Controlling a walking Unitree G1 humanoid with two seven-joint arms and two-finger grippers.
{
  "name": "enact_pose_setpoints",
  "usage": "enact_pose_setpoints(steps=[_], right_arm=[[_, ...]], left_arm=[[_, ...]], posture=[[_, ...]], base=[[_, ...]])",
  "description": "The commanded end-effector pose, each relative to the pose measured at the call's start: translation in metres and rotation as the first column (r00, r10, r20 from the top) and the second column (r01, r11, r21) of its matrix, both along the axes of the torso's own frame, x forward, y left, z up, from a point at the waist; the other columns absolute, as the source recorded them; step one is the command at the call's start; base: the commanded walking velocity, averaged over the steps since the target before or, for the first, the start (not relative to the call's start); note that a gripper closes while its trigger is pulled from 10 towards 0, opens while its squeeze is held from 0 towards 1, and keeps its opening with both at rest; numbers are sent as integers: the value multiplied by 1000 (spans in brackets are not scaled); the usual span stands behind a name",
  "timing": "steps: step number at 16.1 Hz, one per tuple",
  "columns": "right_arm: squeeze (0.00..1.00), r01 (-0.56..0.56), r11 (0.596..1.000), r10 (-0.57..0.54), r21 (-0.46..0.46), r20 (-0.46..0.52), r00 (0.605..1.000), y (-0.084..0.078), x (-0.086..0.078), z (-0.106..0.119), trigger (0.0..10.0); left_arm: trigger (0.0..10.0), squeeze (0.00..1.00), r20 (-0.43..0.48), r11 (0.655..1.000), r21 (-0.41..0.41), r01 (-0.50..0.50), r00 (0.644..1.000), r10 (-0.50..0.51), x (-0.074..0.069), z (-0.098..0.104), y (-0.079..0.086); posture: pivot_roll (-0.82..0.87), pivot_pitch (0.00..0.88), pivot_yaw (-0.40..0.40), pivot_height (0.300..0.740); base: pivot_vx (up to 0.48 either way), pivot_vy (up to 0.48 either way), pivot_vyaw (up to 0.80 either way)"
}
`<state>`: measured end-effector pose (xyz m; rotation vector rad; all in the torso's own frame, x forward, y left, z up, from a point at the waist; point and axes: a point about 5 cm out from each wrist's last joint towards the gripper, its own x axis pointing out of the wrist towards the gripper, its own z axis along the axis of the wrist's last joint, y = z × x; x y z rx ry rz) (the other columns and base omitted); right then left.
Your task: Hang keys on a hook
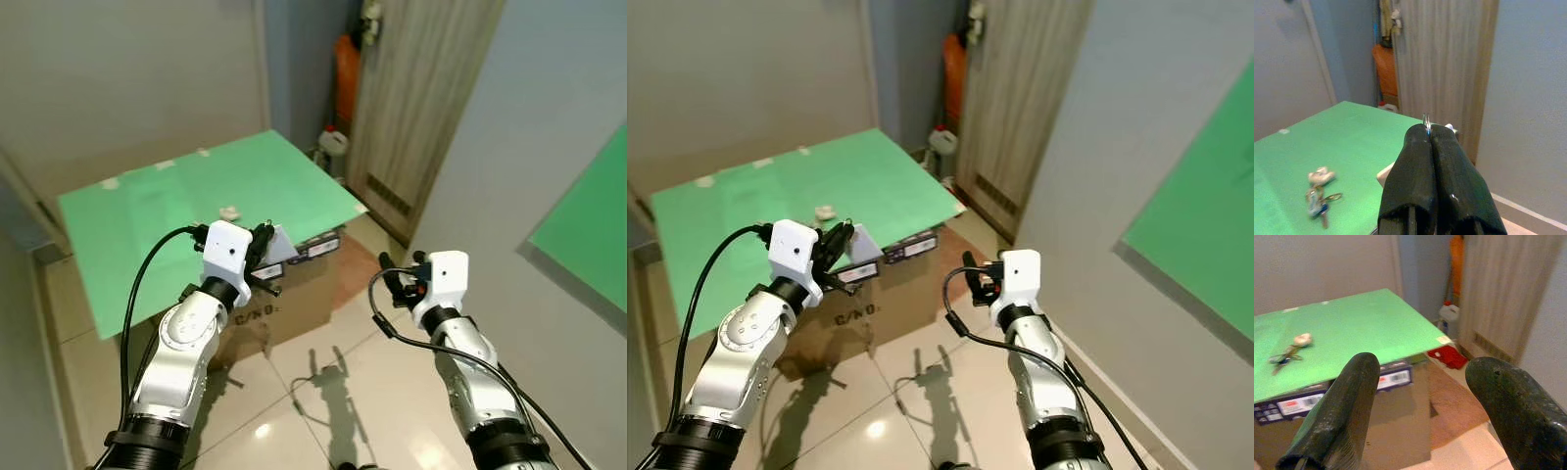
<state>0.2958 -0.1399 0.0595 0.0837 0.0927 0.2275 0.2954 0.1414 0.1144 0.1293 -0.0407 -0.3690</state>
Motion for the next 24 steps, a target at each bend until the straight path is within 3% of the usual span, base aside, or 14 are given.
enact_pose_setpoints(steps=[1, 10, 18, 21, 24], right_arm=[[0, -6, 1000, 6, 11, 6, 1000, 2, 2, 3, 10000], [0, -4, 1000, 4, 12, 12, 1000, 0, 1, 3, 10000], [0, -26, 999, 26, 21, 9, 1000, 6, 3, 2, 10000], [0, -23, 999, 23, -22, 5, 1000, 4, 3, 1, 10000], [0, -4, 999, 4, -34, 5, 1000, 0, 2, -1, 10000]], left_arm=[[10000, 0, -9, 1000, 13, -10, 1000, 10, 2, 0, 2], [10000, 0, -10, 1000, 12, 6, 1000, -6, 0, 0, -1], [10000, 0, -7, 997, 41, 66, 998, -66, -3, 3, -5], [10000, 0, -19, 996, 88, 33, 999, -32, 1, -1, -2], [10000, 0, -34, 993, 82, 80, 996, -78, -3, -3, -7]], posture=[[40, 0, 15, 736], [42, 0, 9, 736], [60, 0, -1, 736], [57, 0, 2, 736], [51, 0, 8, 736]], base=[[0, 0, -575], [0, 0, -577], [67, 455, -579], [109, 0, -381], [157, 0, 0]])
